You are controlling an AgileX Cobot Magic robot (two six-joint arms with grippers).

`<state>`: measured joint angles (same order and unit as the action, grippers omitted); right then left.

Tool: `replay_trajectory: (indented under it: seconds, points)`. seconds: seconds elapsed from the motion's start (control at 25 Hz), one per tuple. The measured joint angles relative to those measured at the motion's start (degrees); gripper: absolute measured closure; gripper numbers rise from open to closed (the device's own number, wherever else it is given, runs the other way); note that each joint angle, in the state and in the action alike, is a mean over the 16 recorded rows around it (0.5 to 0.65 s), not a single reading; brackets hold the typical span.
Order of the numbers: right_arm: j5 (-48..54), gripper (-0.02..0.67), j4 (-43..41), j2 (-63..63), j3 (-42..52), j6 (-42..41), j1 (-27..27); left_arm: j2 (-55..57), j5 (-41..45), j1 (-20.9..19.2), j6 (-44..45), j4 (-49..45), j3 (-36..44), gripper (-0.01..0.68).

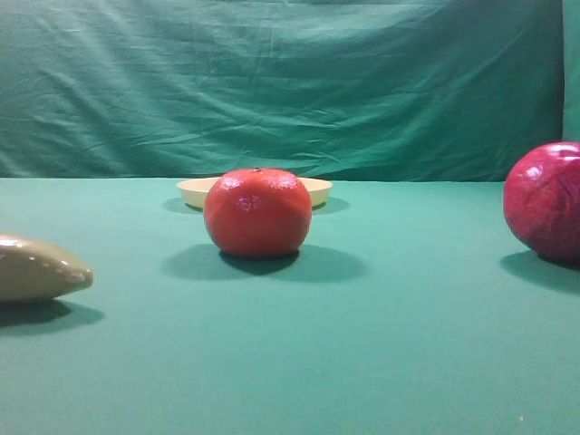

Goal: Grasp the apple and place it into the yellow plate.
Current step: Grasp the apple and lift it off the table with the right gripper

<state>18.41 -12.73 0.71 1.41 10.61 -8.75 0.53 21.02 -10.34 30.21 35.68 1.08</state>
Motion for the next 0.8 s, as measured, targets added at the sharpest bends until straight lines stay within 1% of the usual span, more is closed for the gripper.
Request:
replay_trajectory:
  seconds: [0.36, 0.48, 0.64, 0.8]
  points:
    - [-12.5, 0.649, -0.9, -0.1, -0.1, 1.1, 0.0, 0.0, 0.0, 0.0, 0.0, 0.0, 0.0, 0.516]
    - [-14.9, 0.649, -0.8, -1.1, -1.6, 2.2, 0.0, 0.0, 0.0, 0.0, 0.0, 0.0, 0.0, 0.516]
    - [-13.5, 0.649, -1.1, -4.5, -5.9, 3.4, 0.0, 0.0, 0.0, 0.0, 0.0, 0.0, 0.0, 0.516]
    - [-6.9, 0.649, -1.3, -10.7, -12.5, 4.6, 0.0, 0.0, 0.0, 0.0, 0.0, 0.0, 0.0, 0.516]
